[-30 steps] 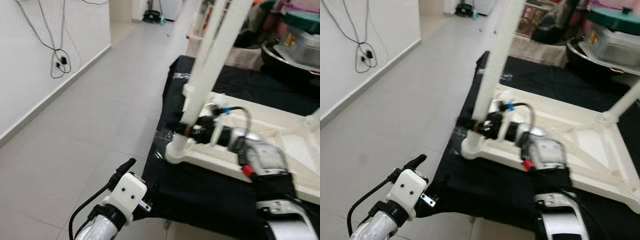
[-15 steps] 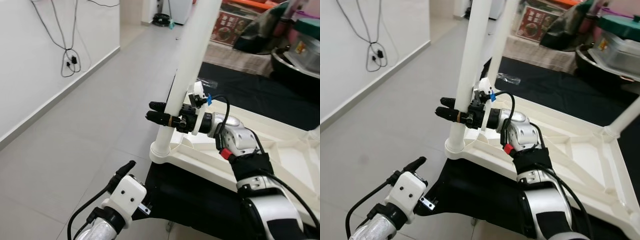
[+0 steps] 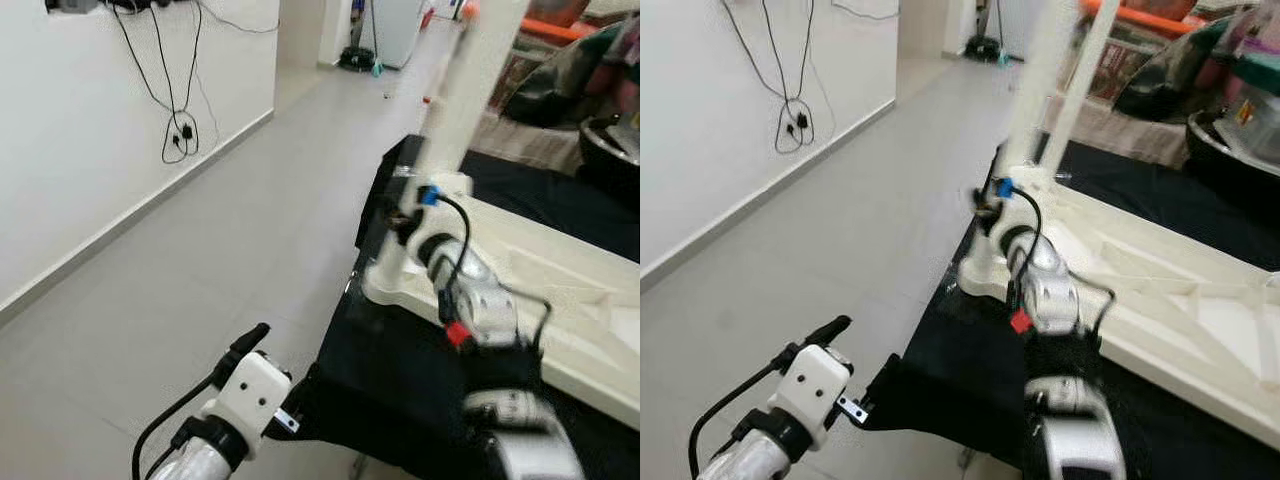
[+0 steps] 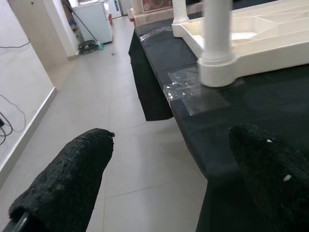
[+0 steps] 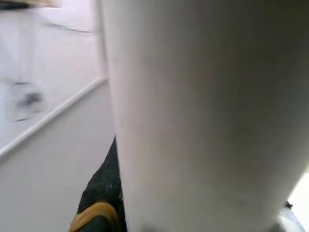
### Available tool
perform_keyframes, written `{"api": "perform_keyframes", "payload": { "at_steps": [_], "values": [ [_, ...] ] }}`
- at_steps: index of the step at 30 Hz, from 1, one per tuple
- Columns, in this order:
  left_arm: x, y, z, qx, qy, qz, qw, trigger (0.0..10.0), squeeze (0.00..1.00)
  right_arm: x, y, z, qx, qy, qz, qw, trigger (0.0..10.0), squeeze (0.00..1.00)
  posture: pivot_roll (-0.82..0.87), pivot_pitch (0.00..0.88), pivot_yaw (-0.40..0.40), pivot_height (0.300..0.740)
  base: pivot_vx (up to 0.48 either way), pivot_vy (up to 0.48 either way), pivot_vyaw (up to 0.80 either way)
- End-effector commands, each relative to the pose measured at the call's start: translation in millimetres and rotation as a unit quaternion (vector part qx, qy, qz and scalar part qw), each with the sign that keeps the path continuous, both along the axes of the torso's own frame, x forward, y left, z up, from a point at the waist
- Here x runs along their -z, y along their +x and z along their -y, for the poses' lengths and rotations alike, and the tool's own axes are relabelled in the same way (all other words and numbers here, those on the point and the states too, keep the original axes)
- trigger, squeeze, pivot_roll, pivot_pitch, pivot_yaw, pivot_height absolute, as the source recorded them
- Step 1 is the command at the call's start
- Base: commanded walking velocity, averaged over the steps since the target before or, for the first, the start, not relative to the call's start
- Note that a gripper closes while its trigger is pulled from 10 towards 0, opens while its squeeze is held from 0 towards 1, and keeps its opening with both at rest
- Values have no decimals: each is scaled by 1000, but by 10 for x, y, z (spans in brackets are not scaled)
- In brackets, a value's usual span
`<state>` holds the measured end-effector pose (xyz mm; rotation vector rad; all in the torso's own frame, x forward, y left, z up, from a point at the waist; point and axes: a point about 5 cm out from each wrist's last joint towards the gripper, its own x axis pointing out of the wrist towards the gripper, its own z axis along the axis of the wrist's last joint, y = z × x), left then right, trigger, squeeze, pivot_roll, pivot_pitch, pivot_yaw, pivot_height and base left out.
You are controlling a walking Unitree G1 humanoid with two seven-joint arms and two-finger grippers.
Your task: Building children table
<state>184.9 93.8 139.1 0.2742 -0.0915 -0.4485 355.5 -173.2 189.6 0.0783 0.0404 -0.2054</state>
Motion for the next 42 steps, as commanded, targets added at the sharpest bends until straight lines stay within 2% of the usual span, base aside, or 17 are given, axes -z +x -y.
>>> {"api": "perform_keyframes", "payload": {
  "at_steps": [1, 5, 6, 8, 9, 12, 13, 24, 27, 29, 30, 32, 33, 38, 39, 41, 42],
  "values": [
    [36, -1, 7, 3, 2, -11, 1000, 10000, 0, 169, -109, 205, 89, -17, -52, 995, 0, 0, 131, 66, -143, 740, 0, 0, 0],
    [34, -2, 7, 2, 2, -10, 1000, 10000, 0, 165, -114, -1, 77, 31, -38, 996, 1294, 0, 128, 68, -143, 740, 0, 0, 0],
    [34, -1, 5, 1, 1, -10, 1000, 10000, 0, 89, -71, -146, 38, 62, -6, 997, 10000, 0, 130, 67, -143, 740, 0, 0, 0],
    [34, -1, 4, 1, 1, -11, 1000, 10000, 0, 31, -43, -235, 11, 82, 16, 996, 10000, 0, 130, 67, -143, 740, 0, 0, 0],
    [35, -1, 6, 1, 1, -11, 1000, 10000, 0, -28, -18, -316, -19, 104, 35, 994, 10000, 1000, 128, 68, -142, 740, 0, 0, 0],
    [36, -2, 7, 2, 1, -11, 1000, 10000, 0, -62, -8, -358, -33, 115, 44, 992, 10000, 1000, 128, 68, -142, 740, 0, 0, 0],
    [35, -1, 4, 0, -1, -12, 1000, 10000, 0, -299, 70, -202, -15, 82, 105, 991, 10000, 0, 127, 69, -145, 740, 0, 0, 0],
    [35, 6, 15, 1, -2, -11, 1000, 10000, 0, -601, 274, 152, -159, 144, 179, 960, 10000, 0, 132, 68, -152, 740, 0, 0, 0],
    [34, 2, 18, 1, -3, -12, 1000, 10000, 0, -503, 149, -116, -438, 153, 127, 877, 10000, 0, 129, 66, -152, 740, 0, 0, 0],
    [34, 2, 18, 1, -3, -12, 1000, 10000, 0, -503, 149, -116, -438, 153, 127, 877, 10000, 0, 129, 66, -152, 740, 0, 0, 0],
    [34, 1, 17, 0, -3, -11, 1000, 10000, 0, -440, 34, -225, -528, 144, 99, 831, 10000, 0, 133, 65, -156, 740, 0, 0, 0],
    [34, 1, 17, 0, -3, -11, 1000, 10000, 0, -440, 34, -225, -528, 144, 99, 831, 10000, 0, 133, 65, -156, 740, 0, 0, 0],
    [33, 0, 15, -1, -2, -11, 1000, 10000, 0, -376, -98, -304, -613, 130, 75, 776, 10000, 0, 139, 68, -159, 740, 0, 0, 0],
    [32, -8, 14, -2, -2, -12, 1000, 10000, 0, -249, -195, -405, -686, 108, 44, 719, 10000, 0, 142, 67, -159, 740, 0, 0, 0],
    [32, -12, 14, -2, -2, -12, 1000, 10000, 0, -201, -162, -436, -683, 95, 39, 723, 4549, 0, 142, 67, -159, 740, 0, 0, 0],
    [32, -12, 14, -2, -2, -12, 1000, 10000, 0, -201, -162, -436, -683, 95, 39, 723, 4549, 0, 142, 67, -159, 740, 0, 0, 0],
    [31, -14, 13, -2, -2, -12, 1000, 10000, 0, -168, -89, -457, -656, 72, 40, 750, 1098, 0, 142, 67, -159, 740, 0, 0, 0]
  ]
}}
